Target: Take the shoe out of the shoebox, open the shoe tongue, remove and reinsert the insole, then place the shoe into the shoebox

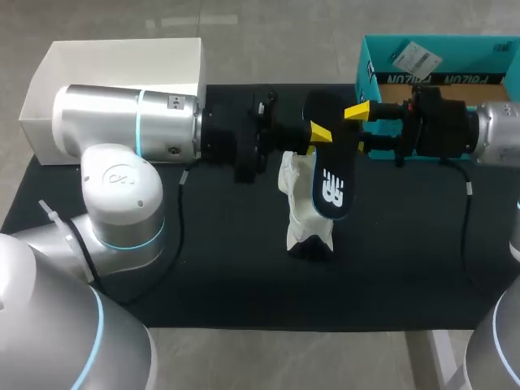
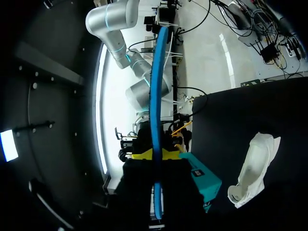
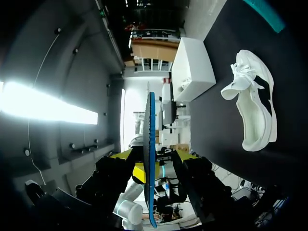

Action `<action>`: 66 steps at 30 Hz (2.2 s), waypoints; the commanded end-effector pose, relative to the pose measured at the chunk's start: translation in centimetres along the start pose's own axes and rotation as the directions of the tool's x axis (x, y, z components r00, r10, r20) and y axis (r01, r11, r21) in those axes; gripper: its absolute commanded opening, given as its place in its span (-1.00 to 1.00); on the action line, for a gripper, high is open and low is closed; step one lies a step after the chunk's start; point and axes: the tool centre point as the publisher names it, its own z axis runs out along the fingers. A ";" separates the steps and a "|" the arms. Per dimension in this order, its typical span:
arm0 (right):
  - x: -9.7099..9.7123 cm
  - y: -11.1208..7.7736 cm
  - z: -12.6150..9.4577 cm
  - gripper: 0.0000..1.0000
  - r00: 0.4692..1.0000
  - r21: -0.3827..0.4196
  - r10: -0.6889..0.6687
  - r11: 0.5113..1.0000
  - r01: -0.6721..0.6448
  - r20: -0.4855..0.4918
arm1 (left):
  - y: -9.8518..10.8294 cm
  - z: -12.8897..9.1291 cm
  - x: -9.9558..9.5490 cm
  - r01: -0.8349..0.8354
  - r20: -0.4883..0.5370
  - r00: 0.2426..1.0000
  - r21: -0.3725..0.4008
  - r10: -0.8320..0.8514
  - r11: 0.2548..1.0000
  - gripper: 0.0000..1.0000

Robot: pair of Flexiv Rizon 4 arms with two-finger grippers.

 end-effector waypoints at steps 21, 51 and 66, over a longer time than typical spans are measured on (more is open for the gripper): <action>0.7 -1.2 -4.6 1.00 0.997 -0.089 -0.015 0.996 0.021 0.073 | -0.2 -0.7 -0.4 0.006 0.023 1.000 -0.019 -0.005 1.000 -1.00; 1.3 -3.6 -17.8 1.00 0.866 0.082 -0.104 0.994 0.073 0.490 | 0.0 -2.7 0.5 0.040 -0.020 0.999 -0.020 -0.040 0.999 -1.00; 1.6 -4.4 -19.1 1.00 0.847 0.073 -0.100 0.995 0.072 0.523 | 0.1 -2.8 0.6 0.045 -0.026 0.999 -0.048 -0.046 0.998 -1.00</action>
